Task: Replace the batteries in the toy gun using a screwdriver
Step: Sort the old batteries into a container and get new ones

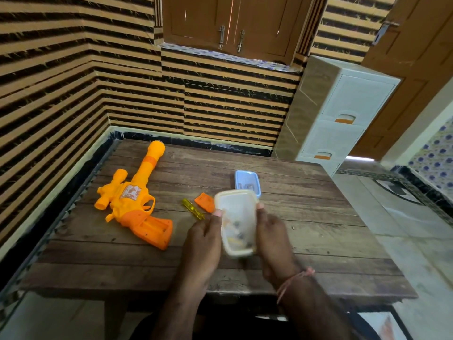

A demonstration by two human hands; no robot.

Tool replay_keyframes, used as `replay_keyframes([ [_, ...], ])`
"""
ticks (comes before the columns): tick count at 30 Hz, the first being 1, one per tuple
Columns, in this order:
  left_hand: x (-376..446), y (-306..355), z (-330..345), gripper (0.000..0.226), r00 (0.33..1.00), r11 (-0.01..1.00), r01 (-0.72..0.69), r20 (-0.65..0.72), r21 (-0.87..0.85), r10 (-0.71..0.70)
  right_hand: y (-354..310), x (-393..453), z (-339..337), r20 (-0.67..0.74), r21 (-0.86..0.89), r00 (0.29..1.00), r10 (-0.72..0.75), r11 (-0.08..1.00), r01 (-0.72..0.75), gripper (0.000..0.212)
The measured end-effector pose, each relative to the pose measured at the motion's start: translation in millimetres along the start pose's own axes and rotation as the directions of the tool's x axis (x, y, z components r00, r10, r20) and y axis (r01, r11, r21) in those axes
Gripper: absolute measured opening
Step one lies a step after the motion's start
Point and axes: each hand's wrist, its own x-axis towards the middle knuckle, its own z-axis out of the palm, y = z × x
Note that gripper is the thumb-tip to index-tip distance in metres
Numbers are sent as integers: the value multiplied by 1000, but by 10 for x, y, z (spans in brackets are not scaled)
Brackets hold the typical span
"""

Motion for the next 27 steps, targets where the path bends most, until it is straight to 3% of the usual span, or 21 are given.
replay_keyframes([
  [1,11,-10,-22,70,999,999,-46,-5,7,46,25,152,-114,-36,48,999,37,998,-36,86],
  [3,46,-6,-81,74,995,996,-88,-52,3,88,-50,462,-394,-71,219,980,185,961,-166,63],
  [5,88,6,-110,57,996,996,-48,-77,-69,43,-192,738,-671,-45,374,952,304,889,-266,32],
  [7,116,11,-90,36,997,989,5,-73,-148,-16,-195,1022,-849,-35,385,944,328,876,-291,28],
  [11,148,-16,-49,28,998,977,24,-55,-212,-37,-47,1406,-873,-201,116,918,342,939,-325,33],
  [14,159,-12,-55,26,997,973,11,-66,-229,-26,54,1527,-883,-316,-67,889,332,927,-370,38],
  [20,194,-28,-80,25,995,969,12,-94,-248,-37,185,1652,-855,-321,-271,909,267,894,-358,47],
  [22,211,-42,-87,25,995,967,9,-94,-255,-34,162,1634,-831,-429,-417,889,161,837,-353,54],
  [23,218,-45,-86,25,995,966,5,-98,-258,-31,87,1570,-802,-474,-552,880,9,776,-305,53],
  [25,239,-52,-95,25,993,965,-11,-113,-264,-19,-60,1437,-653,-362,-753,864,-348,657,-51,41],
  [27,242,-52,-98,25,993,965,-20,-122,-261,-12,-203,1294,-391,-155,-719,858,-490,651,242,35],
])
